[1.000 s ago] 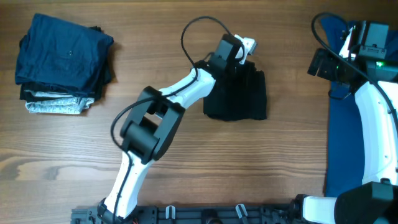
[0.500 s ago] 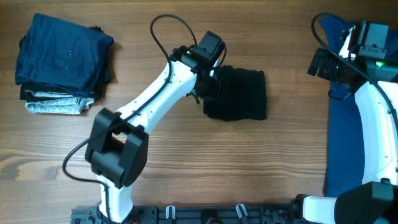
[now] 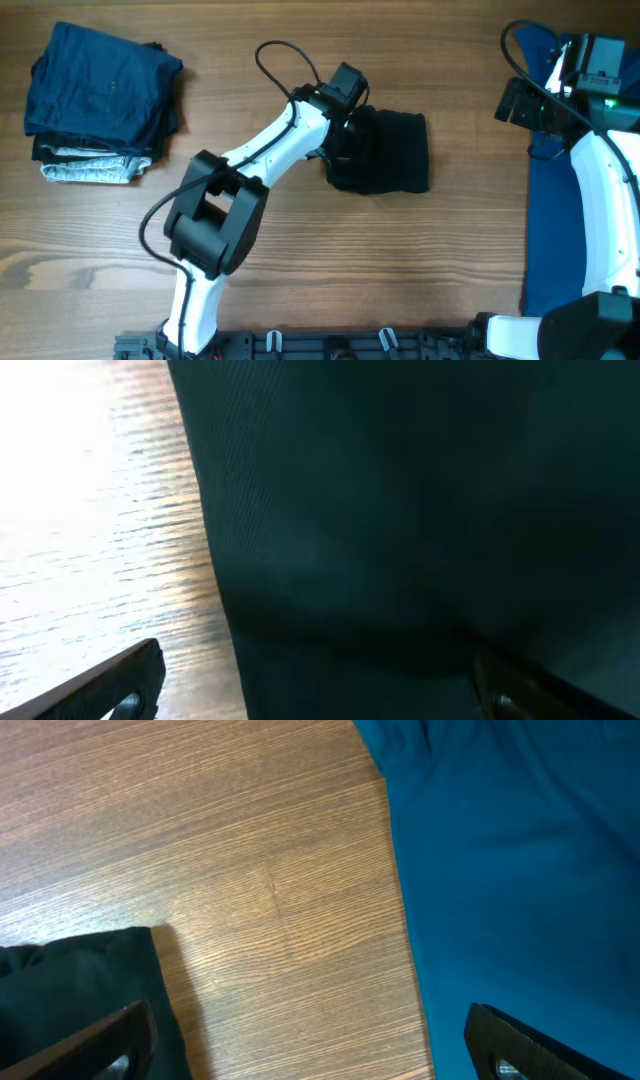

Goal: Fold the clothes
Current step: 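Grasp the folded black bundle with left gripper and adjust it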

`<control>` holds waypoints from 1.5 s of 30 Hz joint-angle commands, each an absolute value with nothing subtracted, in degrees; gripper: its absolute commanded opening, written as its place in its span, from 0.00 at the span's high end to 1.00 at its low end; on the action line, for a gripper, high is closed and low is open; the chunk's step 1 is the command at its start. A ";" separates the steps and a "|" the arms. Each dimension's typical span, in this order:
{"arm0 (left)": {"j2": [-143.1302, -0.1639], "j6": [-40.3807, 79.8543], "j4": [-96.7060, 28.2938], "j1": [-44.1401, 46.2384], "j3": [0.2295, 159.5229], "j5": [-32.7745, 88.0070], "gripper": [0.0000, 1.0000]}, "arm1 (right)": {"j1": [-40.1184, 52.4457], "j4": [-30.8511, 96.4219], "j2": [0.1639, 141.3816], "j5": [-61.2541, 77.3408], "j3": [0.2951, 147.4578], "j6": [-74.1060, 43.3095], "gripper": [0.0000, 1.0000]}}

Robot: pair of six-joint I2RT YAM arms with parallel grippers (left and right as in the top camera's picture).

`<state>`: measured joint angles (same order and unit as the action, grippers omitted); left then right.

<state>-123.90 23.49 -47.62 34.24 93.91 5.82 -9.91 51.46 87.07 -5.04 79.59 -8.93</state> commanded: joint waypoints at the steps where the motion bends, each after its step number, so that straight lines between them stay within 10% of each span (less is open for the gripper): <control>1: -128.38 26.22 -46.83 34.83 93.62 5.67 0.01 | -9.82 51.44 87.22 -6.04 79.15 -9.02 0.01; 18: -131.07 26.22 -45.78 38.68 93.62 3.29 0.50 | -9.82 51.44 87.22 -6.04 79.15 -8.99 0.01; 23: -131.07 26.15 -45.80 38.68 93.62 3.31 0.96 | -9.82 51.44 87.22 -6.04 79.15 -8.99 0.01; 30: -130.04 24.45 -45.39 38.68 93.76 0.14 0.96 | -9.82 51.44 87.22 -6.04 79.15 -8.99 0.01; 31: -130.02 24.47 -45.39 38.68 93.76 0.12 0.90 | -9.82 51.44 87.22 -6.04 79.18 -8.97 0.00; 33: -130.08 24.47 -45.91 38.68 93.73 0.10 0.31 | -9.82 51.44 87.22 -6.04 79.15 -9.02 0.00; 38: -130.08 25.78 -49.71 38.57 93.73 0.58 0.17 | -9.82 51.44 87.22 -6.07 79.15 -9.02 0.01; 41: -130.08 25.80 -52.01 38.39 93.73 9.89 0.26 | -9.82 51.44 87.22 -6.04 79.15 -8.99 0.00; 45: -130.08 26.20 -51.81 38.74 93.73 13.04 0.65 | -9.82 51.44 87.22 -6.07 79.15 -8.99 0.01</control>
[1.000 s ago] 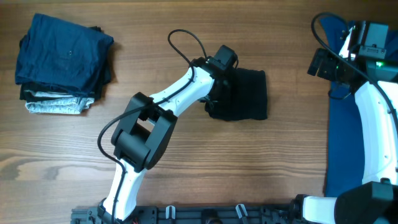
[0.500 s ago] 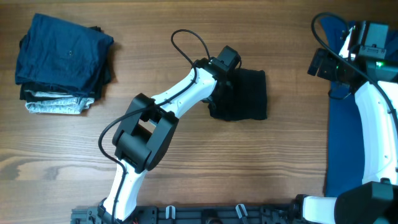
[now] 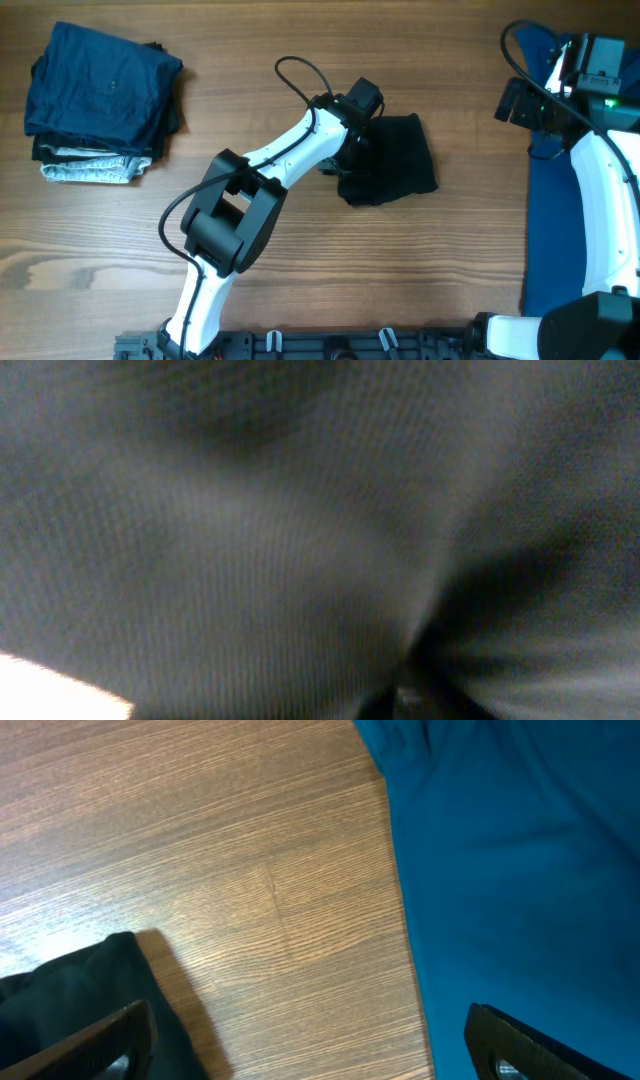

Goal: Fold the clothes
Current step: 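Grasp the folded black bundle with left gripper and adjust it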

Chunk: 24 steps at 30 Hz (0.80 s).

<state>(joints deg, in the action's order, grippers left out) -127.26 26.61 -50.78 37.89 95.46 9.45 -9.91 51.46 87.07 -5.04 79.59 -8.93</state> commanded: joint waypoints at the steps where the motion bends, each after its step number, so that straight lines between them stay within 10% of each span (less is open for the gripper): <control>1: -130.08 26.17 -51.94 38.72 93.73 12.95 0.76 | -9.82 51.44 87.22 -6.04 79.15 -8.99 0.01; 4: -130.08 26.15 -51.92 38.48 93.76 11.07 0.96 | -9.82 51.44 87.22 -6.07 79.15 -8.99 0.00; 13: -124.33 24.23 -49.76 37.36 93.78 -5.21 0.96 | -9.82 51.44 87.22 -6.04 79.15 -9.02 0.00; 16: -124.16 24.23 -51.20 37.36 93.76 -5.02 0.47 | -9.82 51.44 87.22 -6.07 79.15 -9.02 0.00; 24: -117.99 24.27 -55.24 34.50 93.78 5.45 0.13 | -9.82 51.44 87.22 -6.07 79.15 -8.97 0.01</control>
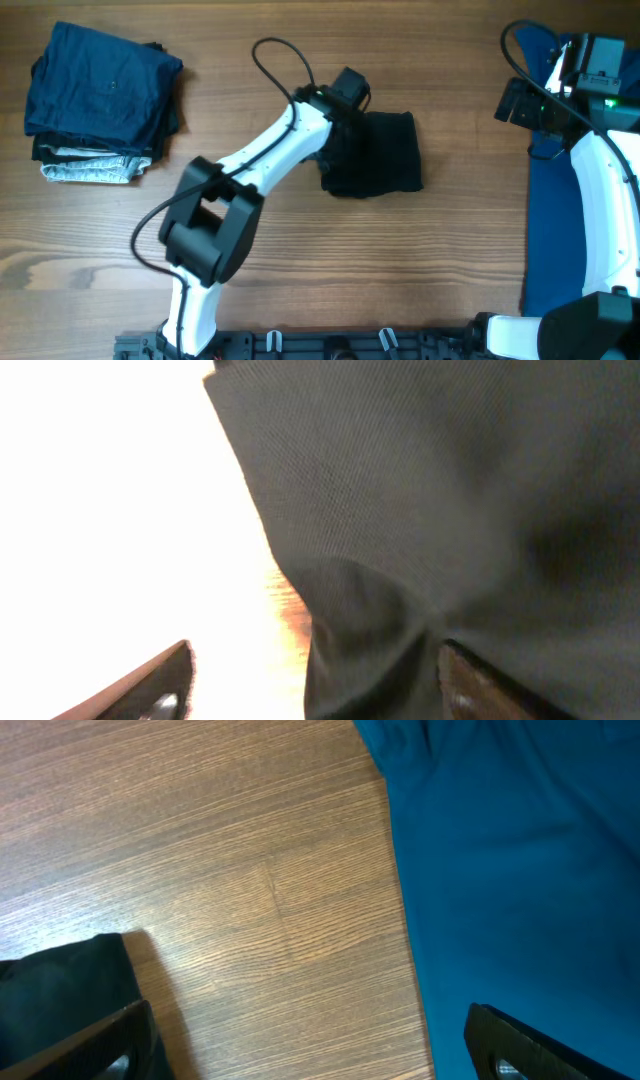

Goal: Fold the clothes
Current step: 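Grasp the folded black bundle with left gripper and adjust it, then lift the black bundle with left gripper and carry it leftward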

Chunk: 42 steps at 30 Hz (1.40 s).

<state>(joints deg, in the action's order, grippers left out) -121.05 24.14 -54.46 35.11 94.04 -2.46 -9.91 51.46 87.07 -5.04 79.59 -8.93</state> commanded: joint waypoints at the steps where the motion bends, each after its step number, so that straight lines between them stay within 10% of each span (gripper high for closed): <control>1: -118.34 24.27 -55.42 34.52 93.60 8.62 0.12 | -9.82 51.44 87.22 -6.07 79.15 -8.99 0.00; 17: -119.83 30.79 -41.23 36.45 78.91 12.40 0.05 | -9.82 51.44 87.22 -6.04 79.15 -8.99 0.01; 33: -121.69 33.95 -40.53 37.43 76.71 8.40 0.22 | -9.82 51.44 87.22 -6.04 79.15 -8.99 0.01; 36: -121.69 33.98 -40.47 39.24 76.71 6.76 0.30 | -9.82 51.44 87.22 -6.04 79.15 -8.99 0.01; 40: -121.69 33.93 -40.45 39.86 76.71 6.72 0.91 | -9.82 51.44 87.22 -6.04 79.15 -9.02 0.01; 42: -121.69 33.91 -40.45 39.86 76.71 4.80 0.96 | -9.82 51.44 87.22 -6.04 79.15 -8.99 0.01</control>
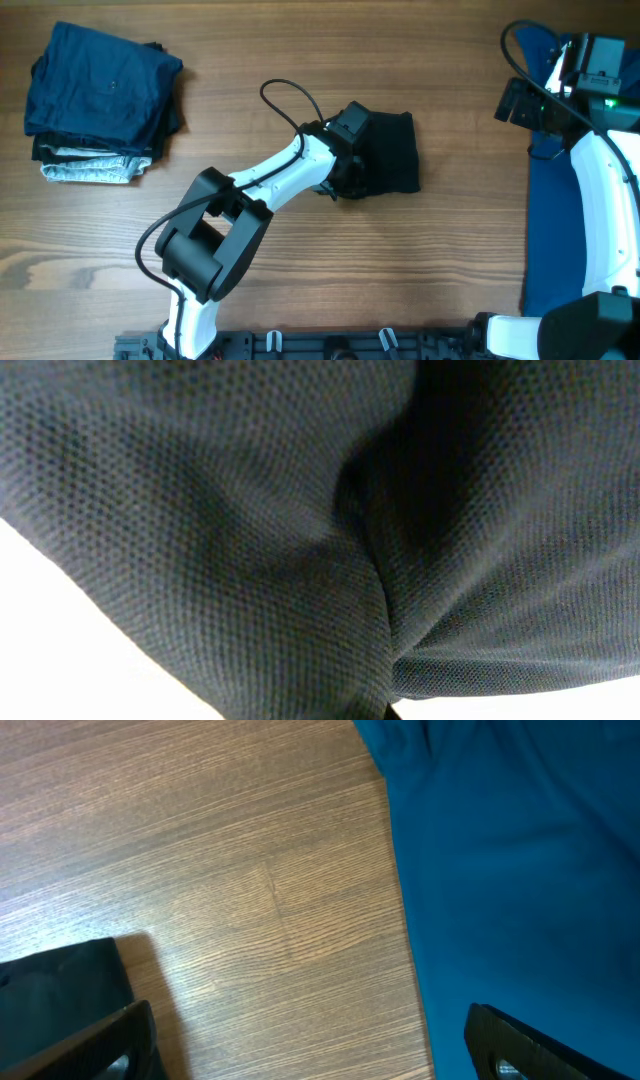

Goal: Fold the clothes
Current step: 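Lift the black bundle with left gripper and carry it leftward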

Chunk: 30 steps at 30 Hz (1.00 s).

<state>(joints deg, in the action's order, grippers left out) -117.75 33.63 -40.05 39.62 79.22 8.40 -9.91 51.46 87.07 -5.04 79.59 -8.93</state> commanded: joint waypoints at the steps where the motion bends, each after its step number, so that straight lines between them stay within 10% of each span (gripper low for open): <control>1: -121.67 33.74 -40.47 39.81 76.73 3.01 0.96 | -9.82 51.44 87.22 -6.04 79.15 -8.99 0.00; 17: -112.57 16.67 -43.38 35.57 88.53 -22.68 0.96 | -9.82 51.44 87.22 -6.04 79.15 -8.99 0.01; 25: -113.43 24.53 -44.58 32.34 83.77 -10.94 0.96 | -9.82 51.44 87.22 -6.07 79.15 -9.02 0.00; 30: -113.47 26.17 -45.32 32.12 77.23 -11.05 0.30 | -9.82 51.44 87.22 -6.04 79.15 -8.99 0.00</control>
